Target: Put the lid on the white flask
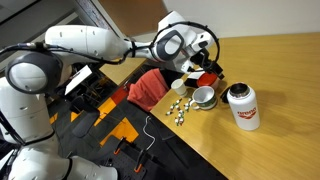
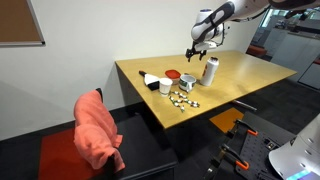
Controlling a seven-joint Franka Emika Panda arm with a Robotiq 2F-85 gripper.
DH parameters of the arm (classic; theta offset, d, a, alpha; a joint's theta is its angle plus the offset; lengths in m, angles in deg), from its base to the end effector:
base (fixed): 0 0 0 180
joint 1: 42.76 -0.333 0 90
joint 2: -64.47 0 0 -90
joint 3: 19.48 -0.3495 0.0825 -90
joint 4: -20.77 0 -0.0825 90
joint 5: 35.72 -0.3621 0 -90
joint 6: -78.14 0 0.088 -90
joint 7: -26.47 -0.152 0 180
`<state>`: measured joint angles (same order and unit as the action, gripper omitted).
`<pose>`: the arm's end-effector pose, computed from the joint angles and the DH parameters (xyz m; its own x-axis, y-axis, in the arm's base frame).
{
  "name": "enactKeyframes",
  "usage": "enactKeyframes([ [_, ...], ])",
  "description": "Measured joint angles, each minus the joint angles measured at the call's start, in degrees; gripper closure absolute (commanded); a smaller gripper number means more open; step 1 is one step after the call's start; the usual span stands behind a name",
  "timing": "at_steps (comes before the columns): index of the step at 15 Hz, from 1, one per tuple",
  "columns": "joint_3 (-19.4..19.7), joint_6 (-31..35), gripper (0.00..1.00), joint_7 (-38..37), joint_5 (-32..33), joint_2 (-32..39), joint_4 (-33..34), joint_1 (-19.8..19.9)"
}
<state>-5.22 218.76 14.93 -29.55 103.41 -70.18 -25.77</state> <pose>0.6375 -0.3572 0.2637 0.8161 -0.5318 0.2260 -0.5728 -0.7961 0.1951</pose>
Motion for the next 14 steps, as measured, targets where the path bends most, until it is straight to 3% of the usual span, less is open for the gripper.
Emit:
enactKeyframes([
  [5, 0.0, 0.5, 0.0, 0.1, -0.1, 0.4, 0.2, 0.0],
  [14, -0.2, 12.5, 0.0, 2.5, -1.9, 7.3, 0.0, 1.6],
])
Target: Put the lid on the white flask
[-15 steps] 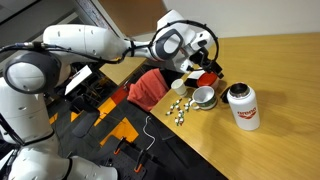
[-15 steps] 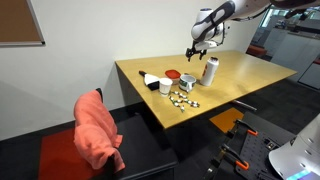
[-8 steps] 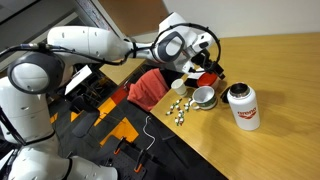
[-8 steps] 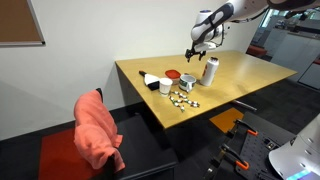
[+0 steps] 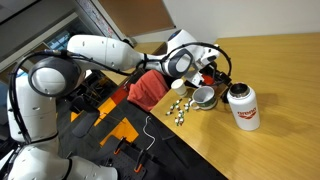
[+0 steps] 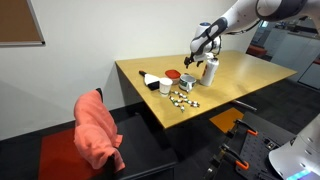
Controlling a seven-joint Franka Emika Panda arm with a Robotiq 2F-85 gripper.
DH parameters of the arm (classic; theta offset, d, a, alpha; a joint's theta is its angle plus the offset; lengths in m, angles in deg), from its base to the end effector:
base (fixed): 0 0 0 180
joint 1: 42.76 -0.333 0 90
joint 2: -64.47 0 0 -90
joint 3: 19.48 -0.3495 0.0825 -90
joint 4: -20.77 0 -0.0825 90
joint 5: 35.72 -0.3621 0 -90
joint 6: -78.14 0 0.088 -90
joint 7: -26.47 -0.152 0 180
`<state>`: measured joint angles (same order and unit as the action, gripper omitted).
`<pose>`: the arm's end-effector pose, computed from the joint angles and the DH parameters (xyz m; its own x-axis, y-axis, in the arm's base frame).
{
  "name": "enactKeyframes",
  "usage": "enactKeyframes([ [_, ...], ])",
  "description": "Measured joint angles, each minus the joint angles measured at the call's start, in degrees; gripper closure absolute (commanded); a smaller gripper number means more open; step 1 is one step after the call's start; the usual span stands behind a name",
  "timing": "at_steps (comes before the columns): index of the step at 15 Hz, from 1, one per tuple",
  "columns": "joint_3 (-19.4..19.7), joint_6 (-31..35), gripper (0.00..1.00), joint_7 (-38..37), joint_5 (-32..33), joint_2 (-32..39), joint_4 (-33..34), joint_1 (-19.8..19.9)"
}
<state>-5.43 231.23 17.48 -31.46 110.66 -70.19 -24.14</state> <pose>0.6435 -0.3753 0.1973 0.8191 -0.4869 0.3033 -0.5510 -0.8149 0.1801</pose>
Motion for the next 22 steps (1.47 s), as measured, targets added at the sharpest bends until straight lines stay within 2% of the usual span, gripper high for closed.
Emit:
enactKeyframes([
  [7, -1.4, 1.2, 0.0, 1.1, -2.8, 3.2, 1.3, 0.9],
  [22, -1.4, 1.1, 0.0, 1.1, -3.0, 9.4, 7.6, 0.9],
])
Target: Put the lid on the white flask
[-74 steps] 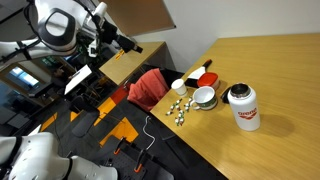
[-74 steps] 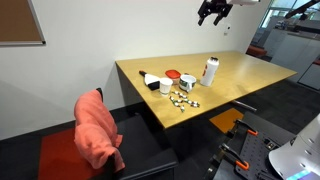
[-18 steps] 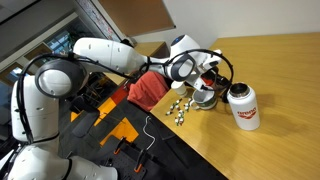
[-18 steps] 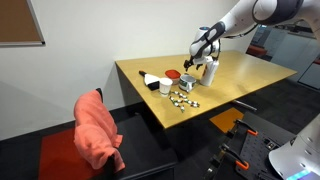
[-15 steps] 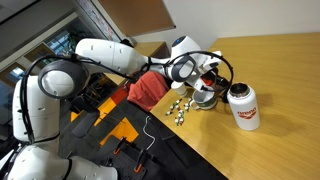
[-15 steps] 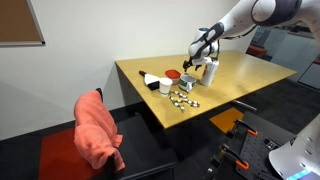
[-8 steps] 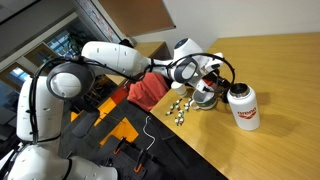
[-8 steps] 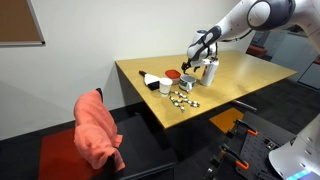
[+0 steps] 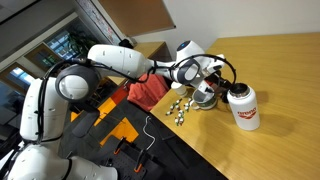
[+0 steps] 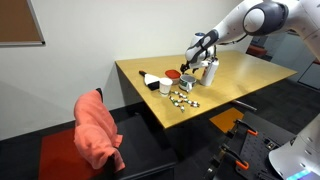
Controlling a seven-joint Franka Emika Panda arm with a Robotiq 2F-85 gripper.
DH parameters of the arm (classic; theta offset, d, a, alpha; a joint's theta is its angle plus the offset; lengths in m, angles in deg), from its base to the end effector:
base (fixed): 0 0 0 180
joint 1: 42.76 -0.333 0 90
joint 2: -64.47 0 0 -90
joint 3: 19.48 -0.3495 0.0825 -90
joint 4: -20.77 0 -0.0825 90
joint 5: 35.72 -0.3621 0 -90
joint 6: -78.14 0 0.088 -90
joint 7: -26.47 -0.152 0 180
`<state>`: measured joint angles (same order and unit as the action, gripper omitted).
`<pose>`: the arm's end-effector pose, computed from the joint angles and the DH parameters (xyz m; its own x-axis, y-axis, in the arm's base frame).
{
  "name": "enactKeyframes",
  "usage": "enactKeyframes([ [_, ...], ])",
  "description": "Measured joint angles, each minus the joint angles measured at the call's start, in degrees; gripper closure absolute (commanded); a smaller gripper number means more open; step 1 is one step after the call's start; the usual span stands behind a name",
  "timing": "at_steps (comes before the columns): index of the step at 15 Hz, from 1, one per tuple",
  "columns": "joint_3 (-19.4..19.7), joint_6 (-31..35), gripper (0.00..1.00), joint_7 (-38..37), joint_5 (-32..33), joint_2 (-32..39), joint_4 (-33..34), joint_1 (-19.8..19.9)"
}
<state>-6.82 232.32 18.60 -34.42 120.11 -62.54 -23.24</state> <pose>0.6643 -0.3759 0.1318 0.8233 -0.4881 0.2897 -0.5440 -0.8242 0.1575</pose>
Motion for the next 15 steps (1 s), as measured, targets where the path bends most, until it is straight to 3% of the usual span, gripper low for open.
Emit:
enactKeyframes([
  [1, 0.0, 0.0, 0.0, 0.0, 0.0, 0.3, 0.3, 0.0],
  [2, 0.1, -0.1, 0.25, 0.0, 0.0, 0.7, 0.7, 0.0],
  [4, 0.2, -0.1, 0.34, 0.0, 0.0, 1.3, 1.3, 0.0],
  [12, 0.3, -0.2, 0.97, -0.1, 0.0, 2.4, 2.7, 0.0],
  [13, 0.3, -0.2, 1.0, -0.1, 0.0, 2.4, 2.8, 0.0],
  [15, 0.3, -0.3, 0.95, -0.1, -0.1, 2.5, 2.9, 0.0],
])
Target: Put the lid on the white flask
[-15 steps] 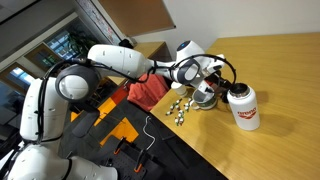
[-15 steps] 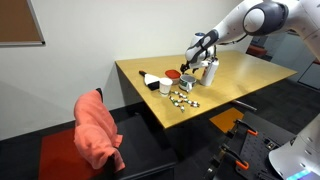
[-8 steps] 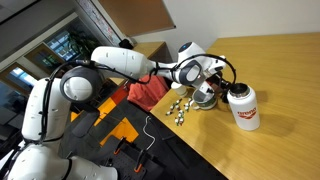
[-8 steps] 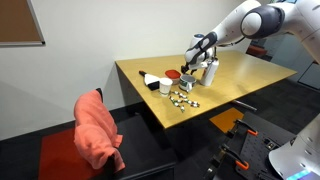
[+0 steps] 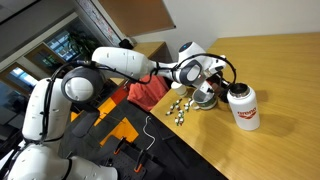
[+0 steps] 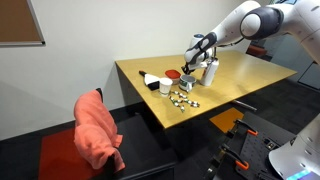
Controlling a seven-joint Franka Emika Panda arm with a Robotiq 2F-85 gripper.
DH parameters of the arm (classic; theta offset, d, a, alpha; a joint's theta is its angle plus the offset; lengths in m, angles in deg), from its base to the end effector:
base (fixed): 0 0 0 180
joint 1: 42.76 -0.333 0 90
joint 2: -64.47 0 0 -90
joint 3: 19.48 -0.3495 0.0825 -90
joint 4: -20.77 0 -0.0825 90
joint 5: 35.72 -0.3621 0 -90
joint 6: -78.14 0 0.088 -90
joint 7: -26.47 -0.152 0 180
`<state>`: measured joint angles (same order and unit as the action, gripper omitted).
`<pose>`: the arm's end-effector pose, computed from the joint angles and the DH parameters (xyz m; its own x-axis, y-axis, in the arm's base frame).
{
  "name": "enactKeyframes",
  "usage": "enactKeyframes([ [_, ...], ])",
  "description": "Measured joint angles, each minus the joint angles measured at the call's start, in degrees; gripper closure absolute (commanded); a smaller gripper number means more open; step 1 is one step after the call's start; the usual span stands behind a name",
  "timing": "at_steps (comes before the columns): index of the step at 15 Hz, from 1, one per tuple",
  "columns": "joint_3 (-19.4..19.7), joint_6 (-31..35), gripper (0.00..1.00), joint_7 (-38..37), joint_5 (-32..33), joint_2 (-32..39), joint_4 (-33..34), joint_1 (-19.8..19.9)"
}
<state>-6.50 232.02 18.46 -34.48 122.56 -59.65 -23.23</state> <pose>0.6707 -0.3798 0.1208 0.8246 -0.4837 0.2933 -0.5422 -0.8238 0.1656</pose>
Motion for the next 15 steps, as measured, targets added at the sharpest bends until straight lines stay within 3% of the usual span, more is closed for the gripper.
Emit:
enactKeyframes([
  [7, 1.3, -1.7, 0.95, -1.2, -0.2, -3.0, 0.5, -0.9],
  [15, 5.0, -15.8, 0.95, -1.5, 0.8, -14.7, -0.5, -3.5],
])
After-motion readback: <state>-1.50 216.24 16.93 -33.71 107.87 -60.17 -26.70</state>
